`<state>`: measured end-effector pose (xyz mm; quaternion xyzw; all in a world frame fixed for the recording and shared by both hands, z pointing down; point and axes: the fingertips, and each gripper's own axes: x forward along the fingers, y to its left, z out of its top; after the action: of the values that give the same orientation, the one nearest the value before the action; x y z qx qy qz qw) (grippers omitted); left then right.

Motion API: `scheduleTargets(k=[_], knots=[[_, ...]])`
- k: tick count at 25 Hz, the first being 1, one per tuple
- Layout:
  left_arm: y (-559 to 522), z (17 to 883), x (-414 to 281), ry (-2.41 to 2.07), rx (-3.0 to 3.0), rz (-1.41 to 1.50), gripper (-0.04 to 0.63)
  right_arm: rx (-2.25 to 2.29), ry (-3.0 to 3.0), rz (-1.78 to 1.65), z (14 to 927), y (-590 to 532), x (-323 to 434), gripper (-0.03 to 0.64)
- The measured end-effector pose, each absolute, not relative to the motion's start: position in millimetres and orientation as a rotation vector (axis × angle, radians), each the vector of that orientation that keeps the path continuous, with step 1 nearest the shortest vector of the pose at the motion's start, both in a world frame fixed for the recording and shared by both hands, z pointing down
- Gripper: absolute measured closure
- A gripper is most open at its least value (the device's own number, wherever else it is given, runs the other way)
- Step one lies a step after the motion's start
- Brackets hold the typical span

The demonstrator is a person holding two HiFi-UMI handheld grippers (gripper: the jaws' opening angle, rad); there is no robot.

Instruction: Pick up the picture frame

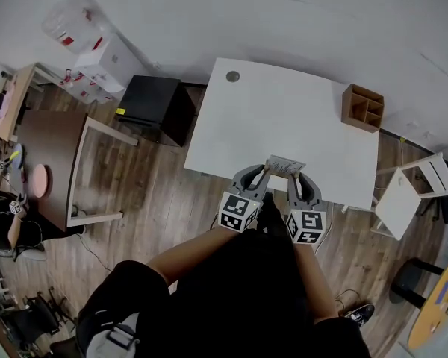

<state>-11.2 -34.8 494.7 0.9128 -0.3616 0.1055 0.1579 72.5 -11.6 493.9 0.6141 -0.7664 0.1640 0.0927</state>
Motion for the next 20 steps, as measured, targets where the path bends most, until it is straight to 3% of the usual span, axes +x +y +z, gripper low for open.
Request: scheduleTargets(k=[10, 20], knots=[[48.8, 486.7, -40.1, -1.014, 2.629, 0.281, 0.531, 1.843, -2.271, 0.465, 485.3, 72.0, 43.6, 0.528], [79.1, 466.8, -21.8, -1.058, 2.645, 0.268, 0.531, 1.867, -2.304, 0.422, 466.4, 103.4, 61.9, 0.528]])
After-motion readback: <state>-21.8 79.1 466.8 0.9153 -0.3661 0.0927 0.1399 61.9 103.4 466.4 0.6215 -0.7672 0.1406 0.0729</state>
